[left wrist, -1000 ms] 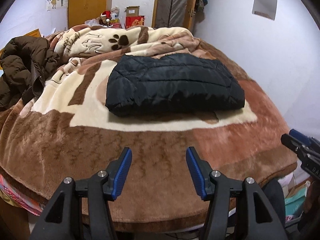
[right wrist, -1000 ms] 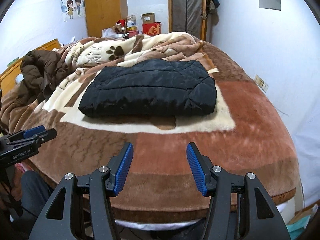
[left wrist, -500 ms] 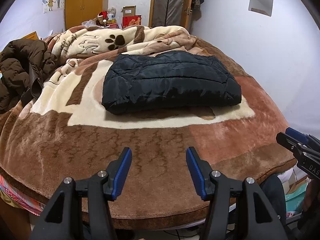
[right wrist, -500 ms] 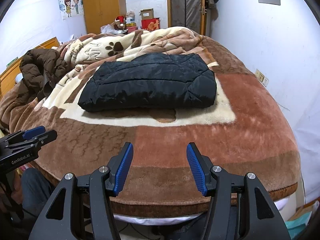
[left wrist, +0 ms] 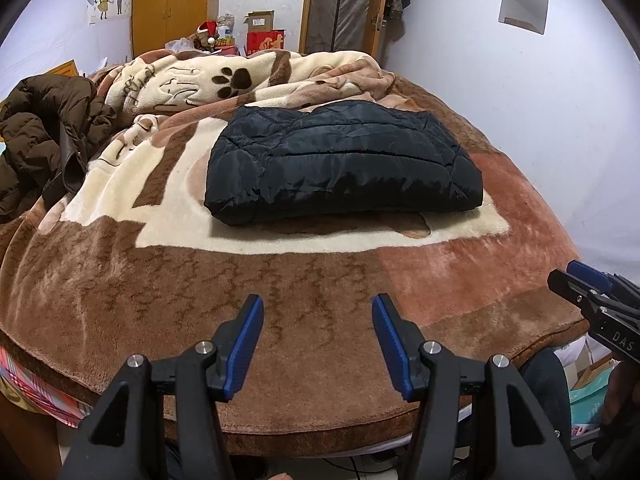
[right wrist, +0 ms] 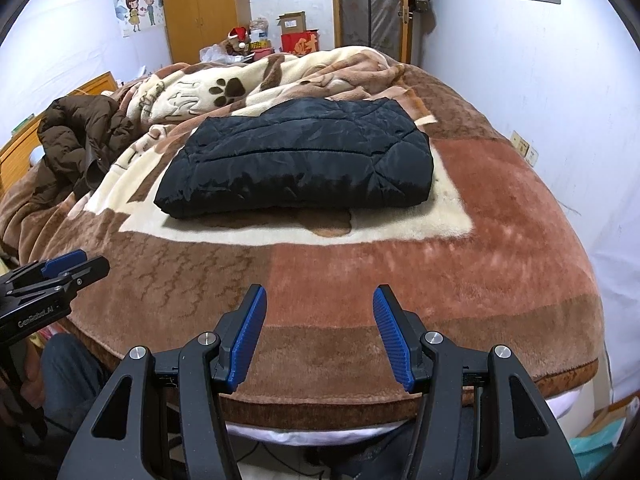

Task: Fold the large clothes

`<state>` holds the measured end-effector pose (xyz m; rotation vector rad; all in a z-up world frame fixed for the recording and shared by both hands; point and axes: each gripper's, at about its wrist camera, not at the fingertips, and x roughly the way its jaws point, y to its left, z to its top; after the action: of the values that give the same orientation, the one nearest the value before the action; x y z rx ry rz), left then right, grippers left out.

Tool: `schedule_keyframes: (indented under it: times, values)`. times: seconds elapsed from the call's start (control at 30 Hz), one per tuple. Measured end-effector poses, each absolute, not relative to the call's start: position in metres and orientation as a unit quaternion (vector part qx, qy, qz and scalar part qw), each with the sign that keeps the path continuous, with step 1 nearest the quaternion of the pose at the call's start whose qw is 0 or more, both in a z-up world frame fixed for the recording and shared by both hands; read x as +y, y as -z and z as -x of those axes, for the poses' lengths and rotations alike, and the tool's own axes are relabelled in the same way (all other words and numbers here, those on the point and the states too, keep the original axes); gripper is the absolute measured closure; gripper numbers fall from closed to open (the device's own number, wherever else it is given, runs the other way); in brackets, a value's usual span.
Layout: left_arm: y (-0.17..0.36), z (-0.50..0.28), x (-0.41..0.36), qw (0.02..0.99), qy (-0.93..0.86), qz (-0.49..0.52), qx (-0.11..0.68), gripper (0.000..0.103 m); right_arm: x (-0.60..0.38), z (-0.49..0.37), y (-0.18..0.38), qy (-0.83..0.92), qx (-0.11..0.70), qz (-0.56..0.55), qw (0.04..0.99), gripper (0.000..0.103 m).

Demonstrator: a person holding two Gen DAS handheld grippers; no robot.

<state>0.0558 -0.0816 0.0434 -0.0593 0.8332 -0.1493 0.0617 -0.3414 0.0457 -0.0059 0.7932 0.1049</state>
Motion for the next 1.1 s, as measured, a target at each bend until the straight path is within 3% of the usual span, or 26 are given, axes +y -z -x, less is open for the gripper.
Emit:
schedule_keyframes:
  times: [1.1]
  values:
    - [-0.0465, -0.0484, -0.0898, 0.915, 0.087, 0.023, 0.393, 0.044, -0.3416, -0.0616, -0.0443, -0.05, 0.39, 0.003, 0.919, 0.047]
